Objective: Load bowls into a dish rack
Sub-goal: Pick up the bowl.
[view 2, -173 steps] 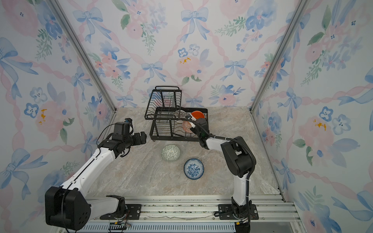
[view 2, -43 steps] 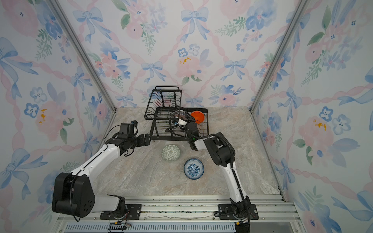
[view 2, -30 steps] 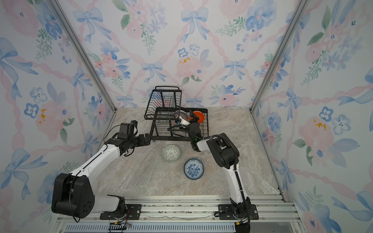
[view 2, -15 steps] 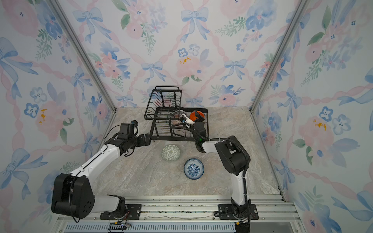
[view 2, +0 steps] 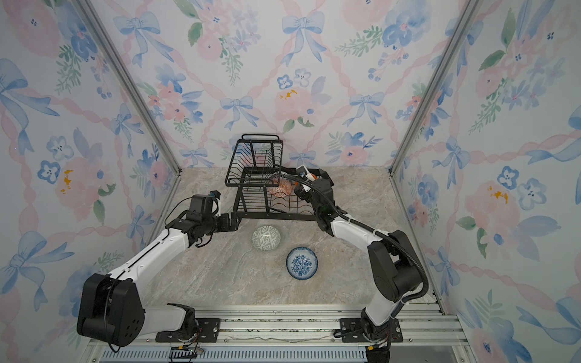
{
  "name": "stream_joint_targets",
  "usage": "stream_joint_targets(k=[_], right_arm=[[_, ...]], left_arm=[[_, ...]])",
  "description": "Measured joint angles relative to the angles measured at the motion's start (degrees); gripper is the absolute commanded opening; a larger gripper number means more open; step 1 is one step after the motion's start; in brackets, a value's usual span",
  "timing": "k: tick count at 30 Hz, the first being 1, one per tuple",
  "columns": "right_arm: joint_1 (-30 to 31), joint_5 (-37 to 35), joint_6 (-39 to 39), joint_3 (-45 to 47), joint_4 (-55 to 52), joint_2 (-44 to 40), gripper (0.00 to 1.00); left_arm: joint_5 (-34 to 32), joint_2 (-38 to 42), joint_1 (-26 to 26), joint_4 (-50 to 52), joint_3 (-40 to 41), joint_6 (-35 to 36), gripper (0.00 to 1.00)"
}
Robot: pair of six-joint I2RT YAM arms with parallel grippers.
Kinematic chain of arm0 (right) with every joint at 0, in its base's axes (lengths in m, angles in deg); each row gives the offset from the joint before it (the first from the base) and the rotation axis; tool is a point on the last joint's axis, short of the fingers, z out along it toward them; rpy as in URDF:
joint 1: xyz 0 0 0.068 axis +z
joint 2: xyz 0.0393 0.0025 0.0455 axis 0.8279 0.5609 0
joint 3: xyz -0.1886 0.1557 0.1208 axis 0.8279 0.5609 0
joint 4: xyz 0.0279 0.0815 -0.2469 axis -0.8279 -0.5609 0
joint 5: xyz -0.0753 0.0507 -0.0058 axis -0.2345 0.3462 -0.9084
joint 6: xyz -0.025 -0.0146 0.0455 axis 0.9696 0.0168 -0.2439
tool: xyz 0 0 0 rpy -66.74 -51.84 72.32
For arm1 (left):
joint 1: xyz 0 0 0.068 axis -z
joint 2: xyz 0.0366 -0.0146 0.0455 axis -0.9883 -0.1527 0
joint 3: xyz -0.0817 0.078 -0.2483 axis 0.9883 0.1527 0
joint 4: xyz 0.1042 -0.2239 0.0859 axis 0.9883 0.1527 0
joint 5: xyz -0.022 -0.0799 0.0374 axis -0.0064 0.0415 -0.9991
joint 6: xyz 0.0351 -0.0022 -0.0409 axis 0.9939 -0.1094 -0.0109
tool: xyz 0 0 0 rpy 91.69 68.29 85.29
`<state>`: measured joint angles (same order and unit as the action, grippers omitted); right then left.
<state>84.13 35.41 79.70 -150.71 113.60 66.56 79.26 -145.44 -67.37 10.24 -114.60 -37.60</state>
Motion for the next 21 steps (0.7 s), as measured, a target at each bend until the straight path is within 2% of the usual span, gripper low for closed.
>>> stream_joint_targets(k=[8,21], right_arm=[[-0.02,1.88,-15.74,0.0,-23.96,-10.99,0.97],[-0.55,6.54,-34.91,0.07,-59.41,-24.09,0.97]], left_arm=[[-1.11,1.27,5.75,0.04,0.44,-0.28,0.98],[-2.56,-1.97,26.73,0.22,-2.97,-3.1,0.98]])
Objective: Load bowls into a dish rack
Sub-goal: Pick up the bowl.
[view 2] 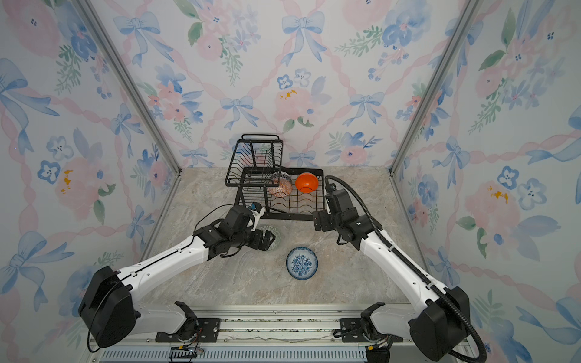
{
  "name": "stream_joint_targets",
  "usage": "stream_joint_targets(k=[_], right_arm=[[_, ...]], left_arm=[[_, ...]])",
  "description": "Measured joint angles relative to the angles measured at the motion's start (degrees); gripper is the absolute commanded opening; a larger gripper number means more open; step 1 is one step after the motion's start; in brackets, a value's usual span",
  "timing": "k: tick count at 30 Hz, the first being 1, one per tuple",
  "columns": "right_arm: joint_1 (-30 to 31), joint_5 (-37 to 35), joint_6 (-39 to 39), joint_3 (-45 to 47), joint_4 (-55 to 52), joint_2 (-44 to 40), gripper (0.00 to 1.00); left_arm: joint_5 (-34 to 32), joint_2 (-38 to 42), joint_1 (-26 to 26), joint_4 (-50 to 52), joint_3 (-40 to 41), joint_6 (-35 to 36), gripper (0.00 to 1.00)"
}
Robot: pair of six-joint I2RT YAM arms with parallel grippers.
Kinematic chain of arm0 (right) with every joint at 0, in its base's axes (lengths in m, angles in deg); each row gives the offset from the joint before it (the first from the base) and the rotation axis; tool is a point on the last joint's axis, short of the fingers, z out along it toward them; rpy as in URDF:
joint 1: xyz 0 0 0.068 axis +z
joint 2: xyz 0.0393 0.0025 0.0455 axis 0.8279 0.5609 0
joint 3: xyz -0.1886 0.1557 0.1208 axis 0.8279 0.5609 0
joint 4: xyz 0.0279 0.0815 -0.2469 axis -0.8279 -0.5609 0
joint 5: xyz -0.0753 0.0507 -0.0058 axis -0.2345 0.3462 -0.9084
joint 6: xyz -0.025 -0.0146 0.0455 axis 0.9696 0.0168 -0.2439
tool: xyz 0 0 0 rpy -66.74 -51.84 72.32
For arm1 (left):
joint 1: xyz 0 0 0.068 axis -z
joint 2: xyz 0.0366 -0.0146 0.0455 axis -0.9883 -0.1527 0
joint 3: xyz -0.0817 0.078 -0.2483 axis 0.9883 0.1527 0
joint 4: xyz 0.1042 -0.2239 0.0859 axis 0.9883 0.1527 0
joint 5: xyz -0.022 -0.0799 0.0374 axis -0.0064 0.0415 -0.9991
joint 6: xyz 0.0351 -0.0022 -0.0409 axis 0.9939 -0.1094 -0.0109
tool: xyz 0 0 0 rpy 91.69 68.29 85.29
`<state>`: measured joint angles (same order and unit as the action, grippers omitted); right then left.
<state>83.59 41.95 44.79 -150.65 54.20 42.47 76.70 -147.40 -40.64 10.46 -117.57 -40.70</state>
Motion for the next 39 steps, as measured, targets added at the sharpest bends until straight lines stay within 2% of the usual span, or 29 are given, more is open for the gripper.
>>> stream_joint_targets(k=[8,16,19,24,30,36,39], right_arm=[[-8.22,6.38,-5.95,2.03,-8.74,-7.5,0.97],[-12.02,10.1,-7.5,6.49,-10.1,-5.44,0.97],[-12.02,11.1,-7.61,7.26,-9.99,-5.18,0.97],[-12.04,11.76,-7.58,7.54,-9.53,-5.2,0.97],[-12.35,11.98,-7.58,8.41,-9.03,-5.18,0.97],[-12.92,12.17,-7.54,8.41,-8.44,-5.18,0.97],[-13.2,12.2,-7.5,8.41,-8.37,-5.18,0.97]], left_arm=[[-0.5,-3.98,6.73,1.14,-2.73,-1.53,0.96],[-0.48,-7.52,11.37,2.03,-4.37,-2.82,0.81],[-0.68,-9.18,12.35,2.12,-5.18,-3.15,0.72],[-0.9,-12.41,12.94,2.36,-6.6,-3.23,0.51],[-0.85,-14.69,13.05,2.58,-7.78,-2.82,0.47],[-0.85,-15.28,13.05,2.64,-7.98,-2.95,0.31],[-0.85,-15.58,13.05,2.84,-8.09,-2.78,0.3]])
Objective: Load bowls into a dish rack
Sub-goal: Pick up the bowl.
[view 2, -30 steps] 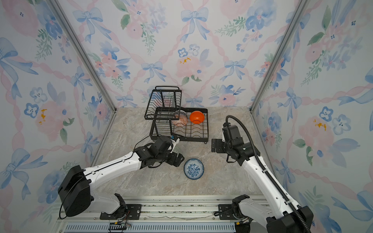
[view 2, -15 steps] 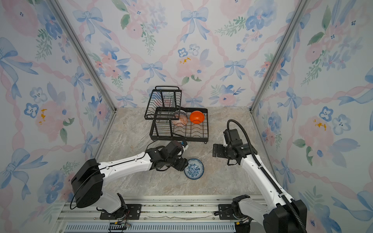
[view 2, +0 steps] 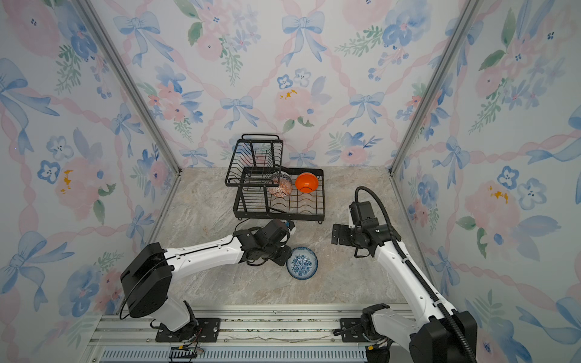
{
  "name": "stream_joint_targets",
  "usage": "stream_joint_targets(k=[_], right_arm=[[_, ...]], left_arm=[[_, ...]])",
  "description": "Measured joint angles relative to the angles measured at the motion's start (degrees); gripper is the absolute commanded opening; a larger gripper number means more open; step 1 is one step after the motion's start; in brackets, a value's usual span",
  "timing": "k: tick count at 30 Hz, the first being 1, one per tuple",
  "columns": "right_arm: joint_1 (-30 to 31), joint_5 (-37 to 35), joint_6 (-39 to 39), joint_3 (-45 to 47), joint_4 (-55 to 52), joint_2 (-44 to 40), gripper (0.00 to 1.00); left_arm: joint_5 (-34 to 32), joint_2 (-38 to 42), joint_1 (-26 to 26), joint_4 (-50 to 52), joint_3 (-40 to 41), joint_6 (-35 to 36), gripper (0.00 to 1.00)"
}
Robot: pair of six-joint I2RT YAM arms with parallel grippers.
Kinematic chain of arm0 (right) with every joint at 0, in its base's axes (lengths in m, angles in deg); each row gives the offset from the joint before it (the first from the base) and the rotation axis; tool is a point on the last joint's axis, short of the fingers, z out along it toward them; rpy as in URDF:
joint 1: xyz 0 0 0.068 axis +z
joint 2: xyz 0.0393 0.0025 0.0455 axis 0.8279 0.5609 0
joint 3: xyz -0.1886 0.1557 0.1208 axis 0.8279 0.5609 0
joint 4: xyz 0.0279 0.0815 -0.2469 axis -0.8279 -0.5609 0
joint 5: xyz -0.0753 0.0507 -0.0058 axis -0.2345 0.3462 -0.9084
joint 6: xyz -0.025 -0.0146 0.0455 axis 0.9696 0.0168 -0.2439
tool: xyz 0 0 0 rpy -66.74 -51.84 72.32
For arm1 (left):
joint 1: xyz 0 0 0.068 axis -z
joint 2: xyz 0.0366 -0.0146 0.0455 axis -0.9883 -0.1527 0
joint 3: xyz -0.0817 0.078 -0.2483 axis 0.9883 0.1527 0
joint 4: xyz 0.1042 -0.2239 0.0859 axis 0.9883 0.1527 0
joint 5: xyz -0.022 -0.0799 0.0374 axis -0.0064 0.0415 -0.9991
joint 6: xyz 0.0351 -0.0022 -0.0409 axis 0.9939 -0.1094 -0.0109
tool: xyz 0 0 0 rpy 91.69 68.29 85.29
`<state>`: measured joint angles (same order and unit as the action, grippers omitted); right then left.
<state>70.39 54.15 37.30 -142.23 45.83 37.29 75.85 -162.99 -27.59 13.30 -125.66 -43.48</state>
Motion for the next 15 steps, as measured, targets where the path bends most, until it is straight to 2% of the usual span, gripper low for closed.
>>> stream_joint_targets(k=[6,15], right_arm=[[-0.28,0.22,0.15,0.0,0.22,0.0,0.97],[-0.61,0.46,0.17,0.0,0.42,0.0,0.97]], left_arm=[[0.04,-0.74,0.0,0.15,-0.26,0.0,0.3],[0.66,-1.42,0.04,0.15,-0.96,0.02,0.16]])
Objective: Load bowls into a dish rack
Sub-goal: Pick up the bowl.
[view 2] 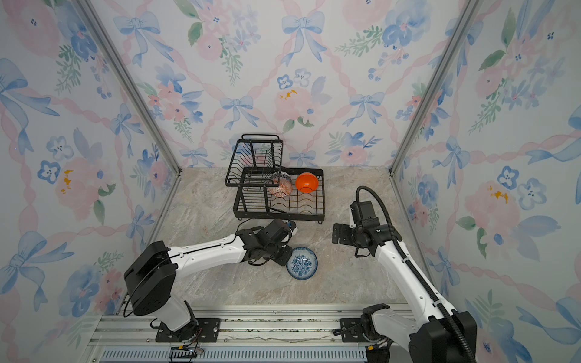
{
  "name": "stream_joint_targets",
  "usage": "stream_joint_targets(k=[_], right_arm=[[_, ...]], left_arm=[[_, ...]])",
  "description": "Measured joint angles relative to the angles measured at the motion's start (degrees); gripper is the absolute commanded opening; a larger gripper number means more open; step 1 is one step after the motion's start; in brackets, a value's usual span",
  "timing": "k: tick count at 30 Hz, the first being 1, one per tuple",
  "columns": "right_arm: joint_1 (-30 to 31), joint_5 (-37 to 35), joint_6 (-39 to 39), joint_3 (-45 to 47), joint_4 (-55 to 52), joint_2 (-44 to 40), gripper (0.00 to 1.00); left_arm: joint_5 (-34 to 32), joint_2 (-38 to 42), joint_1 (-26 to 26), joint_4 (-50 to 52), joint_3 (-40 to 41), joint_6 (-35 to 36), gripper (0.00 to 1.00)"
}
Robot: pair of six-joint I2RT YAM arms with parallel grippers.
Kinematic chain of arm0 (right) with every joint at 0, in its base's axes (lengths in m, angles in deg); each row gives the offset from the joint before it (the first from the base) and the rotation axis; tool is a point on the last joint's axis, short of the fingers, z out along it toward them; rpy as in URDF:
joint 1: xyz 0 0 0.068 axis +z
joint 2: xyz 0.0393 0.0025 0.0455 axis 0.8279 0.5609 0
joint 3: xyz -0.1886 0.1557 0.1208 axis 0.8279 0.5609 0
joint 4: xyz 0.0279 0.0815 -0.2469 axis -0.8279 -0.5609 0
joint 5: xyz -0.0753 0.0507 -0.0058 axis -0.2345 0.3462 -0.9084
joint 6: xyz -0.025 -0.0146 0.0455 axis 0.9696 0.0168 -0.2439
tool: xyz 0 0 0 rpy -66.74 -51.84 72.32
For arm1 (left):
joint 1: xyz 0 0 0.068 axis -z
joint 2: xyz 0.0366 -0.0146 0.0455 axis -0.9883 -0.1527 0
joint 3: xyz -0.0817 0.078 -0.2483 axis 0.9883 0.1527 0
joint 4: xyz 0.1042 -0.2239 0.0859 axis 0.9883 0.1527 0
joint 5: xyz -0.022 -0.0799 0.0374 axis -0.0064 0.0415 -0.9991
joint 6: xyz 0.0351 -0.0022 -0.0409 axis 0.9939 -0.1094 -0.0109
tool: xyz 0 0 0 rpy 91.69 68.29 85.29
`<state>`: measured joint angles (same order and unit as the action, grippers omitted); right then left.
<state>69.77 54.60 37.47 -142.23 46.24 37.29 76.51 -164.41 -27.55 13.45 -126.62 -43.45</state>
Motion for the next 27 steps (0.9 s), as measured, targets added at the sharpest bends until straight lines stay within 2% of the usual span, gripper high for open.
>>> stream_joint_targets(k=[11,27], right_arm=[[-0.04,0.15,0.42,0.0,0.0,0.0,0.97],[-0.42,0.22,0.39,0.37,0.02,-0.44,0.97]], left_arm=[[0.42,-0.02,0.0,0.0,-0.68,0.44,0.0],[-0.68,0.5,0.0,0.61,-0.76,0.87,0.0]])
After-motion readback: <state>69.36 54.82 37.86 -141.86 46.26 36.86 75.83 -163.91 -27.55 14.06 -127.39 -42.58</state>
